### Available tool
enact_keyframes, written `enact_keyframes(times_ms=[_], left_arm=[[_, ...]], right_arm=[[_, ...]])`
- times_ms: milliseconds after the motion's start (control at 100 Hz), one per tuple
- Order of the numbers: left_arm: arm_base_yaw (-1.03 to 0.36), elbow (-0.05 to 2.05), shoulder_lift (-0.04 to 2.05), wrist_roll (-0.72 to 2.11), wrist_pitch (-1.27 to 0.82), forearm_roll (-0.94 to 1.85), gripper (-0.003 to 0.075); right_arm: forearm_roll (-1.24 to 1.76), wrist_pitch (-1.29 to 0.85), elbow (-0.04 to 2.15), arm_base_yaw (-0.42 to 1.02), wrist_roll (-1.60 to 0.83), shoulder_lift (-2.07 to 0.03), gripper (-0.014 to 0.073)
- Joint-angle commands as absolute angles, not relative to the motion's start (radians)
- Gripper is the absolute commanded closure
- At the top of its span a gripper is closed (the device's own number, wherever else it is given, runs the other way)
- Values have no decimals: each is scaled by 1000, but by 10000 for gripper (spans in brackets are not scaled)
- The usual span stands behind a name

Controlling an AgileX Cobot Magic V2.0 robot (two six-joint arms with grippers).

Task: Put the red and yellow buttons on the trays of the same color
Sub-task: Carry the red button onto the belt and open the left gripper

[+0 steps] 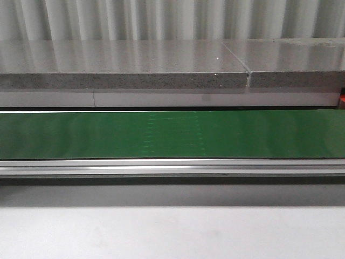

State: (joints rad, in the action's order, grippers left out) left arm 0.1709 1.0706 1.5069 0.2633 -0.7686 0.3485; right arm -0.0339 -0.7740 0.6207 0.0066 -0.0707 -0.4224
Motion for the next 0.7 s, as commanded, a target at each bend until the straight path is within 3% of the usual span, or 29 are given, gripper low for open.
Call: enact_keyframes(times_ms=[0, 170, 260, 470, 690], left_arm=[[165, 1098, 1473, 280, -757, 365, 591], [165, 1098, 1473, 280, -766, 376, 147], [165, 1098, 1470, 280, -766, 390, 11], [165, 1100, 1401, 307, -761, 431, 80], [180, 1100, 1294, 292, -704, 429, 81]], right_arm=[[-42, -709, 642, 6, -78, -428, 662], [-42, -709, 642, 6, -78, -428, 662], [-42, -709, 642, 6, -78, -428, 662], [-42, -709, 642, 6, -78, -428, 662], [-42, -709, 642, 6, -78, -428, 662]])
